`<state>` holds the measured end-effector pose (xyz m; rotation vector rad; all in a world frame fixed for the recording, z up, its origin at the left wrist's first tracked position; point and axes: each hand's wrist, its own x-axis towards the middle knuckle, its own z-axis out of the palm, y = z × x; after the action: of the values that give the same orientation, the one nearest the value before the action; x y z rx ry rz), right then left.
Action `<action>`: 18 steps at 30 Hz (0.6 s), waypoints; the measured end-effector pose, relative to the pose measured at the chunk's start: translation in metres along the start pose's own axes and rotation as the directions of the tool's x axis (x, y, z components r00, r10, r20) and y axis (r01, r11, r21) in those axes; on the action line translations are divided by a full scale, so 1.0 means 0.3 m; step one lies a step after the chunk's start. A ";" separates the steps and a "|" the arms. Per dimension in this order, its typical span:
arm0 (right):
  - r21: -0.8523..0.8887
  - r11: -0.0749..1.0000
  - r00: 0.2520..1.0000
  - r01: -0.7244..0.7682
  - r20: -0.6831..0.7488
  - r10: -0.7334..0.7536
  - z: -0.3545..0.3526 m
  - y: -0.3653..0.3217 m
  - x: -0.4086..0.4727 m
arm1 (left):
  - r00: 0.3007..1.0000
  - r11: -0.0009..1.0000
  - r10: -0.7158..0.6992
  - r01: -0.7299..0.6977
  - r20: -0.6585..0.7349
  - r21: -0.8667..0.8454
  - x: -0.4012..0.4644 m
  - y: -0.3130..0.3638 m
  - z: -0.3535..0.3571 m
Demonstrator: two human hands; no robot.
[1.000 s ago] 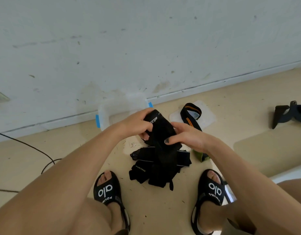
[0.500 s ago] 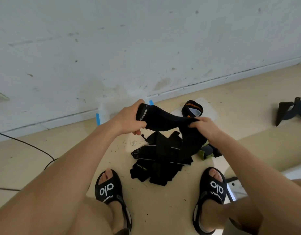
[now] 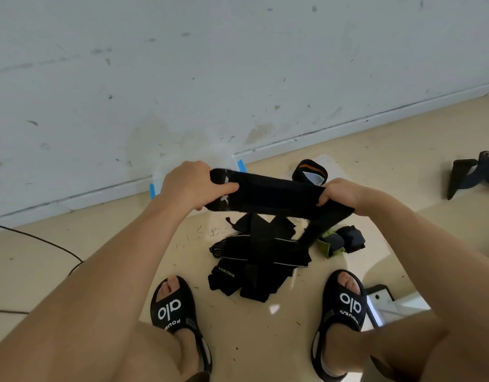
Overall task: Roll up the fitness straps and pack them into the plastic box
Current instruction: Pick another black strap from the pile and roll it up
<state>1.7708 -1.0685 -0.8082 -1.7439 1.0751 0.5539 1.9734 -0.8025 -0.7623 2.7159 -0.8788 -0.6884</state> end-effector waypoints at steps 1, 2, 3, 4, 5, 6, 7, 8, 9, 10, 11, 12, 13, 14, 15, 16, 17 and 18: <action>-0.019 1.000 1.000 -0.020 -0.011 0.020 -0.016 0.033 0.006 | 1.000 0.999 -0.002 0.003 -0.013 0.044 0.004 -0.009 -0.002; -0.014 0.999 0.999 -0.041 -0.008 0.041 -0.027 0.061 0.008 | 1.000 0.998 0.006 -0.005 -0.009 0.062 0.009 -0.018 0.001; 0.000 0.998 0.998 -0.060 0.008 0.060 -0.031 0.081 0.007 | 0.999 0.998 0.034 -0.036 0.028 0.053 0.014 -0.023 0.008; 0.013 0.997 0.997 -0.070 0.031 0.070 -0.028 0.093 0.007 | 0.994 0.997 0.073 -0.076 0.085 0.029 0.019 -0.024 0.020; 0.010 0.997 0.995 -0.075 0.059 0.074 -0.019 0.096 0.004 | 0.985 0.994 0.104 -0.107 0.140 0.011 0.020 -0.020 0.034; -0.002 0.997 0.994 -0.071 0.087 0.071 -0.007 0.096 0.006 | 0.976 0.992 0.125 -0.126 0.178 -0.003 0.020 -0.013 0.046; -0.023 0.998 0.992 -0.067 0.110 0.069 0.007 0.090 0.008 | 0.970 0.991 0.136 -0.134 0.202 -0.023 0.020 -0.005 0.052; -0.046 0.997 0.989 -0.061 0.133 0.067 0.022 0.084 0.009 | 0.964 0.989 0.149 -0.141 0.219 -0.051 0.024 0.000 0.059; -0.066 0.996 0.985 -0.058 0.156 0.067 0.041 0.082 0.009 | 0.956 0.983 0.176 -0.160 0.234 -0.085 0.024 0.005 0.060; -0.085 0.995 0.981 -0.061 0.179 0.075 0.066 0.088 0.009 | 0.942 0.973 0.219 -0.192 0.253 -0.129 0.027 0.010 0.063; -0.095 0.993 0.972 -0.073 0.216 0.092 0.098 0.099 0.007 | 0.921 0.958 0.272 -0.230 0.280 -0.171 0.023 0.017 0.062; -0.097 0.991 0.956 -0.091 0.272 0.114 0.138 0.119 0.003 | 0.899 0.945 0.309 -0.252 0.309 -0.209 0.019 0.025 0.062; -0.097 0.988 0.931 -0.116 0.337 0.142 0.185 0.141 -0.002 | 0.886 0.942 0.313 -0.245 0.343 -0.230 0.014 0.032 0.060; -0.090 0.986 0.898 -0.140 0.407 0.165 0.236 0.164 -0.008 | 0.876 0.948 0.295 -0.217 0.382 -0.234 0.008 0.035 0.059; -0.076 0.983 0.859 -0.170 0.477 0.185 0.293 0.189 -0.014 | 0.865 0.961 0.257 -0.181 0.431 -0.209 0.004 0.035 0.061; -0.066 0.978 0.819 -0.198 0.537 0.202 0.352 0.211 -0.020 | 0.848 0.972 0.227 -0.167 0.479 -0.166 0.000 0.033 0.062; -0.070 0.972 0.786 -0.223 0.577 0.222 0.407 0.229 -0.027 | 0.830 0.979 0.205 -0.174 0.519 -0.108 -0.004 0.029 0.061; -0.096 0.964 0.764 -0.247 0.593 0.254 0.465 0.250 -0.035 | 0.813 0.981 0.184 -0.185 0.552 -0.054 -0.010 0.024 0.059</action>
<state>1.7157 -0.9482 -0.8962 -1.2836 0.8355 1.1978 1.9589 -0.8075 -0.7743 2.3993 -1.2387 -1.4724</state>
